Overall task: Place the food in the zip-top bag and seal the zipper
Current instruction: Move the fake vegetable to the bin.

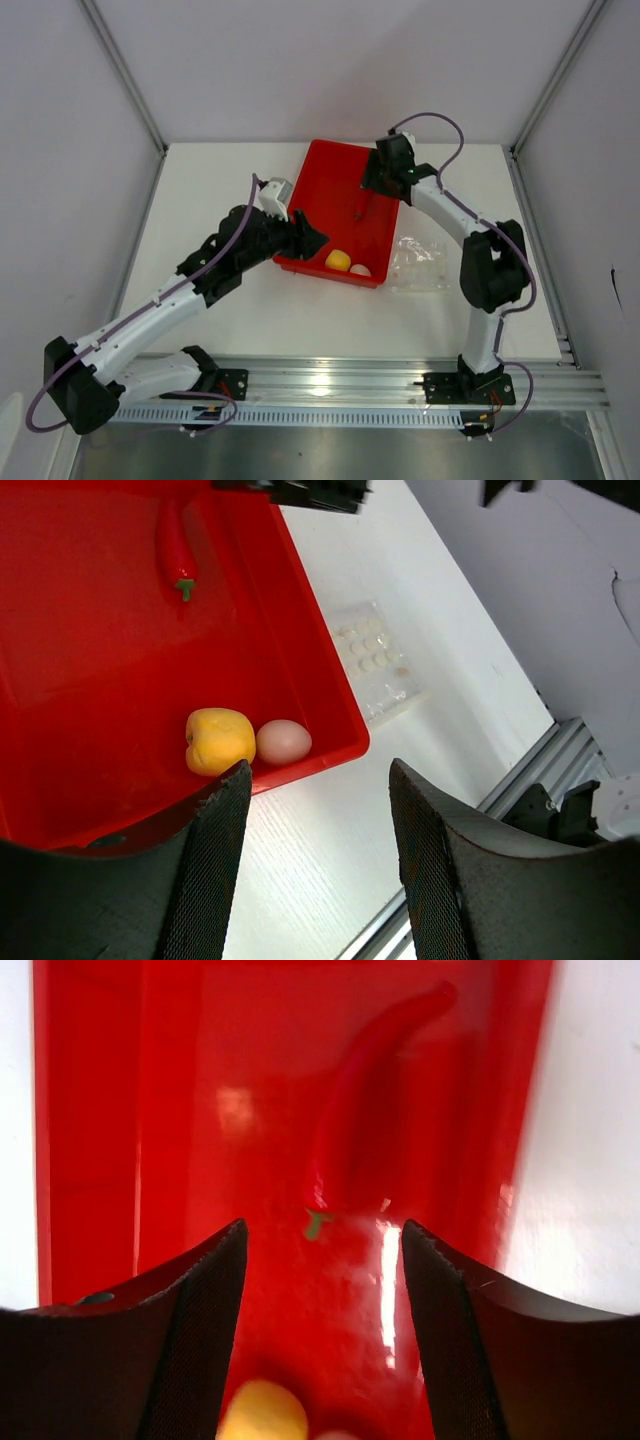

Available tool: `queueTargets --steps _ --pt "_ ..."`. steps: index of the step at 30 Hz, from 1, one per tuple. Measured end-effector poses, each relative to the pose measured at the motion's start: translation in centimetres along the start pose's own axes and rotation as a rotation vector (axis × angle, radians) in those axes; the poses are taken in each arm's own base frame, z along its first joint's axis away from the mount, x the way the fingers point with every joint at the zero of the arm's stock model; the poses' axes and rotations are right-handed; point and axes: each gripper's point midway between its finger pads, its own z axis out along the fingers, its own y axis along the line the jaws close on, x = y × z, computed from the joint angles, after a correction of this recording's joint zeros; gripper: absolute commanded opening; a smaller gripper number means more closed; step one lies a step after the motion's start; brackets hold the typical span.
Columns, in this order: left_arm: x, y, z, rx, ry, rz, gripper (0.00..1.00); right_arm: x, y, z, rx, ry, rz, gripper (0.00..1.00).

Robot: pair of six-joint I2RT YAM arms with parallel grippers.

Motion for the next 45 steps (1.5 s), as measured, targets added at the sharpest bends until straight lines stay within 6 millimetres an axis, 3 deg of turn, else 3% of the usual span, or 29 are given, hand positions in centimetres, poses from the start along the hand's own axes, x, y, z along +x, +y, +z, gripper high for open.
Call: queueTargets --steps 6,11,26,33,39,45 --pt "0.4 0.0 -0.2 0.009 -0.002 -0.009 0.61 -0.6 2.7 5.5 -0.037 0.006 -0.013 0.62" --pt "1.2 0.2 -0.2 0.011 0.014 -0.009 0.61 0.9 2.6 8.5 -0.001 0.032 -0.026 0.62" --pt "2.4 0.2 -0.2 0.032 0.047 -0.011 0.61 5.5 2.0 10.6 0.084 0.091 -0.073 0.62" --pt "2.6 0.1 -0.2 0.039 0.053 -0.011 0.61 5.8 1.4 11.1 0.119 0.087 -0.069 0.6" --pt "2.6 0.0 -0.2 0.045 0.056 -0.011 0.6 6.0 0.9 11.4 0.143 0.081 -0.065 0.48" --pt "2.6 0.0 -0.2 0.048 0.057 -0.003 0.59 6.7 0.6 11.9 0.154 0.094 -0.066 0.27"
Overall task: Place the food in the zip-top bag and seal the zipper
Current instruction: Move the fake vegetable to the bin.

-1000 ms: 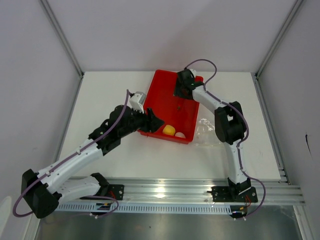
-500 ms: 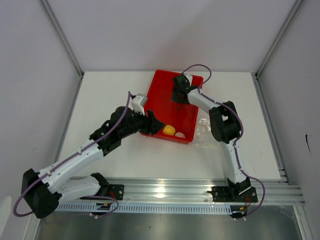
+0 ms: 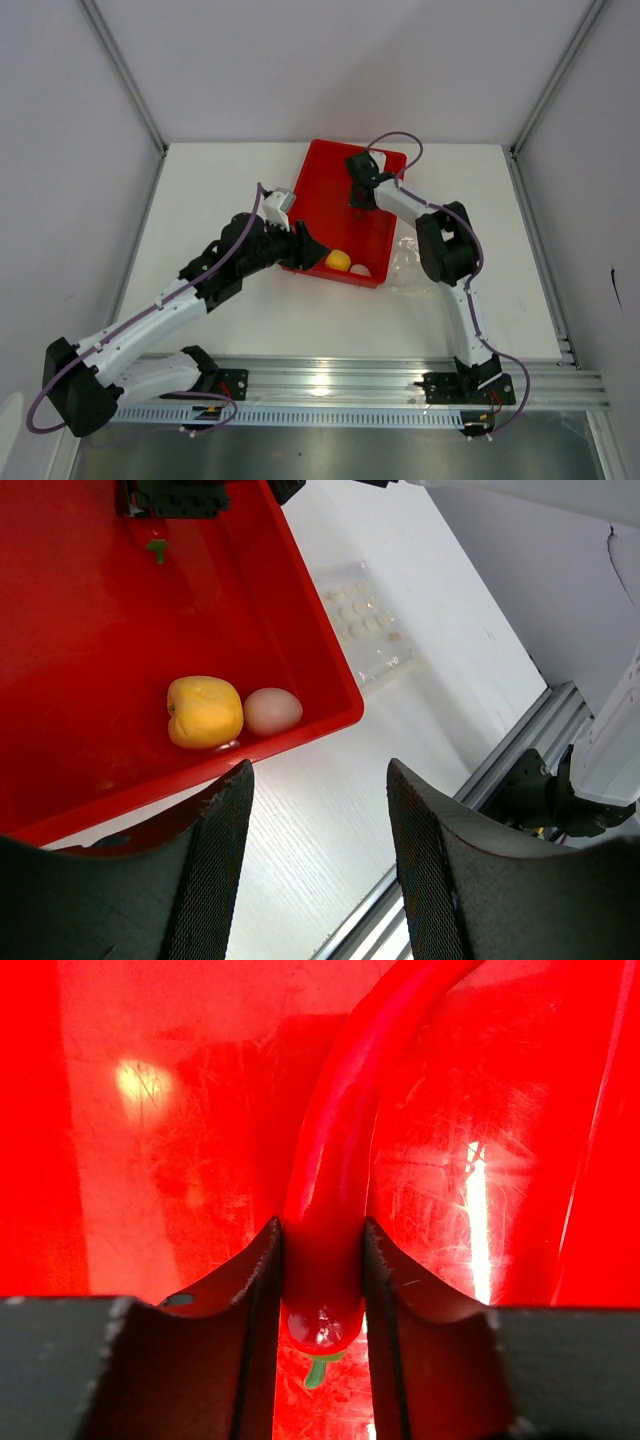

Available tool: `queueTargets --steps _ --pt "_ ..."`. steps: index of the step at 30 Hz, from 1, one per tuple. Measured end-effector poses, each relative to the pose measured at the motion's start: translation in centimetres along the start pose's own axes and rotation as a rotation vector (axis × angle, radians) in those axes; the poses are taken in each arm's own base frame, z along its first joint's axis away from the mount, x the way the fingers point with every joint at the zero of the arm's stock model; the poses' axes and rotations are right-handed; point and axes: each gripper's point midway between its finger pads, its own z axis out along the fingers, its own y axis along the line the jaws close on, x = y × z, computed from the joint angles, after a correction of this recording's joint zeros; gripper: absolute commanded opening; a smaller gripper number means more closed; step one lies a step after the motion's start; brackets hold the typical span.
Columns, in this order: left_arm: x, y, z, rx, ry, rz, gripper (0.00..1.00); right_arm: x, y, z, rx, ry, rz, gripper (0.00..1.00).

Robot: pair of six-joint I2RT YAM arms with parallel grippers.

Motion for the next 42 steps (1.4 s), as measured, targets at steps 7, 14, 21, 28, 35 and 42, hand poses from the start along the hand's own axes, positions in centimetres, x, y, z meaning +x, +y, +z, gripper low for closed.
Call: queueTargets --steps 7,14,21,28,35,42 --pt "-0.3 -0.3 -0.3 0.013 -0.009 0.005 0.6 -0.1 0.5 0.1 -0.029 -0.009 -0.004 0.0" --pt "-0.4 -0.4 -0.5 0.016 -0.014 0.006 0.6 1.1 -0.1 -2.3 -0.049 0.014 -0.068 0.0" --pt "-0.6 -0.6 -0.8 0.02 -0.02 0.007 0.6 3.3 -0.8 -7.6 -0.086 0.029 -0.12 0.0" --pt "0.4 -0.5 -0.1 0.016 0.043 -0.005 0.65 7.9 -0.4 -9.9 -0.115 0.08 -0.174 0.08" --pt "2.1 0.6 1.5 -0.045 0.158 -0.034 0.72 10.1 -0.4 -9.9 -0.115 0.12 -0.184 0.34" --pt "1.2 -0.2 0.7 -0.024 0.125 -0.046 1.0 10.3 -1.0 -10.5 -0.116 0.111 -0.172 0.73"
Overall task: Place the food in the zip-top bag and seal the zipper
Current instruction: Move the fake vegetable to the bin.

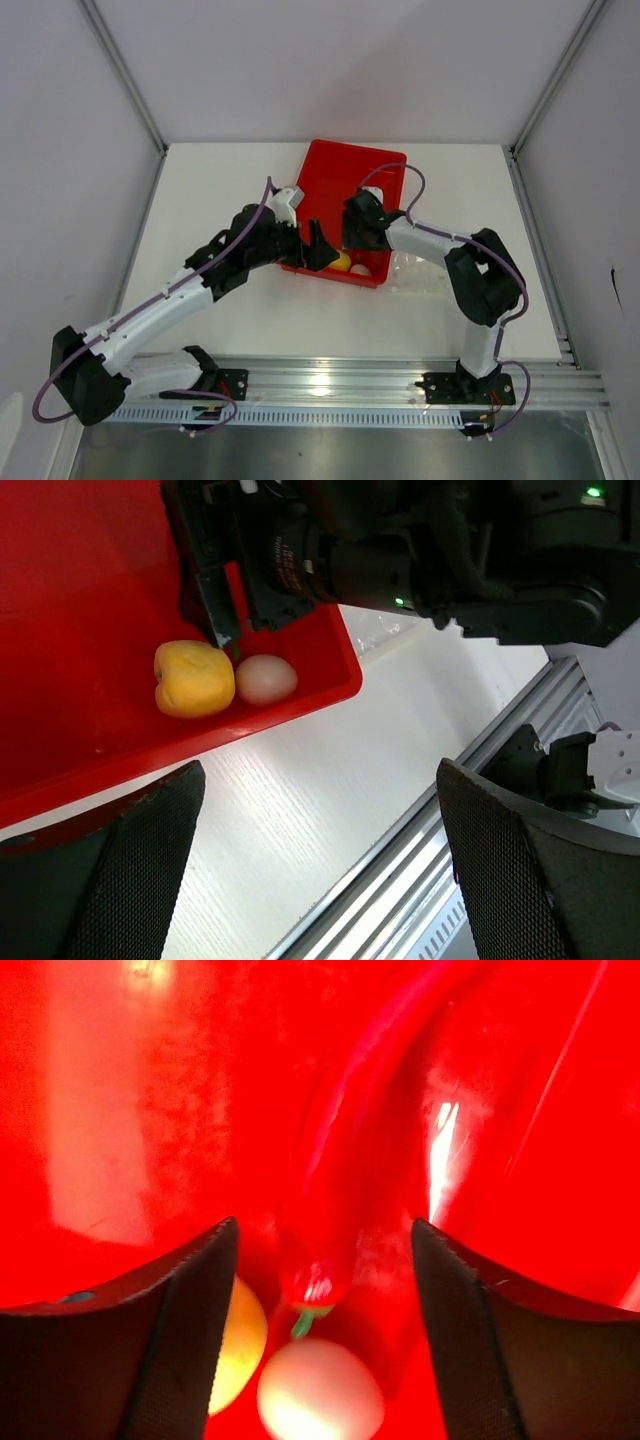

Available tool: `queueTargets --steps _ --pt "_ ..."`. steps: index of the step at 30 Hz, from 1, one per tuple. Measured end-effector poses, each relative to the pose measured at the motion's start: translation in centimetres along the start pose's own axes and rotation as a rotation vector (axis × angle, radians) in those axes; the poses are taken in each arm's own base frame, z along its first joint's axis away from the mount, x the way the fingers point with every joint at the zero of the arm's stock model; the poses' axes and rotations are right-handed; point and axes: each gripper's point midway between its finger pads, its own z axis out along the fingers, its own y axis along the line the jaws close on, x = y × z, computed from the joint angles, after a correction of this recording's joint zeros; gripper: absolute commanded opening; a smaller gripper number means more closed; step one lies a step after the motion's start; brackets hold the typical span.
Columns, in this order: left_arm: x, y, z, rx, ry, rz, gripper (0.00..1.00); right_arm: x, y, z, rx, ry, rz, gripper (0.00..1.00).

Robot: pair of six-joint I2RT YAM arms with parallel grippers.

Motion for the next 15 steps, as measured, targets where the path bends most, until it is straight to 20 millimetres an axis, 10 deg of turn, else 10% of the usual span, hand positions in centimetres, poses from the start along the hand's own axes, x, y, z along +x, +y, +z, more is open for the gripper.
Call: queueTargets --steps 7,10,15 --pt "-0.7 -0.1 -0.7 -0.005 -0.044 -0.017 1.0 -2.9 -0.1 -5.0 -0.046 -0.109 0.029 0.83" --pt "-0.9 -0.5 -1.2 0.013 -0.063 -0.027 0.99 -5.2 -0.4 -8.9 -0.065 -0.198 0.051 0.99" --pt "-1.3 -1.8 -1.3 0.079 -0.075 -0.039 0.99 -8.4 -3.2 -16.9 -0.057 -0.366 0.079 0.99"
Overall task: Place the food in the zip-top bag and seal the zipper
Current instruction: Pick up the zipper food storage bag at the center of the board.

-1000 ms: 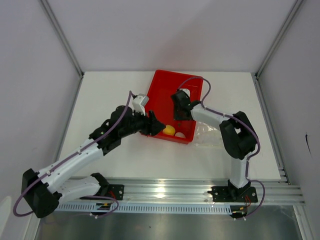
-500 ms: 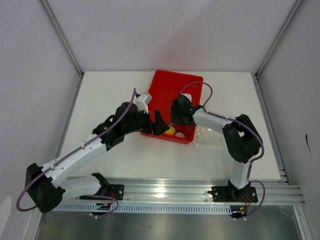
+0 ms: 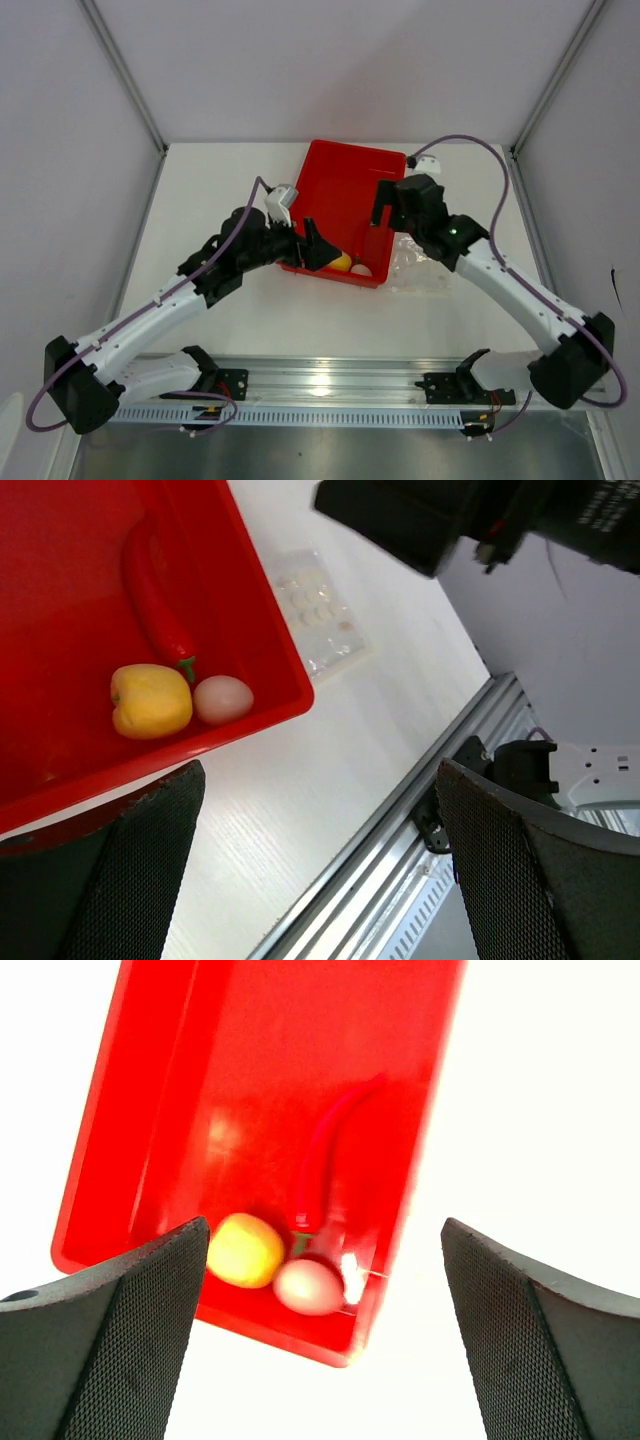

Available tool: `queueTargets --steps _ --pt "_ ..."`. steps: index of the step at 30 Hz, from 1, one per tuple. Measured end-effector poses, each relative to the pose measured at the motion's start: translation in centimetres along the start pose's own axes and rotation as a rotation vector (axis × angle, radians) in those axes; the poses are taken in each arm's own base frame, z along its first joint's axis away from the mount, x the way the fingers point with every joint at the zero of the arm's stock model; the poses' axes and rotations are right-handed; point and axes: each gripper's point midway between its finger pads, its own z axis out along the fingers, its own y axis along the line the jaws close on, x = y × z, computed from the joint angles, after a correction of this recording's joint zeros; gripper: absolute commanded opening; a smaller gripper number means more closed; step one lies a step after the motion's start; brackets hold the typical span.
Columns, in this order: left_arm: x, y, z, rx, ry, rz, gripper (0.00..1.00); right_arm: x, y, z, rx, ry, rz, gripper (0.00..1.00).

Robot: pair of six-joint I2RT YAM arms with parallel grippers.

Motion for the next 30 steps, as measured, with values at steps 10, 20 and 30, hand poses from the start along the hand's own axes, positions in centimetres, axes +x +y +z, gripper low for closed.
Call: queueTargets --steps 10,20,30 --pt "-0.2 -2.4 0.0 0.126 0.001 -0.028 0.99 5.7 -11.3 -3.8 0.22 0.095 -0.251 0.92" --pt "0.5 -2.4 0.1 0.143 0.015 -0.034 0.97 5.2 -12.8 -7.1 0.112 -0.015 -0.661 0.99" --pt "1.3 -2.5 0.4 0.174 0.041 -0.038 0.96 10.7 -15.6 -4.2 0.134 0.205 -1.129 0.99"
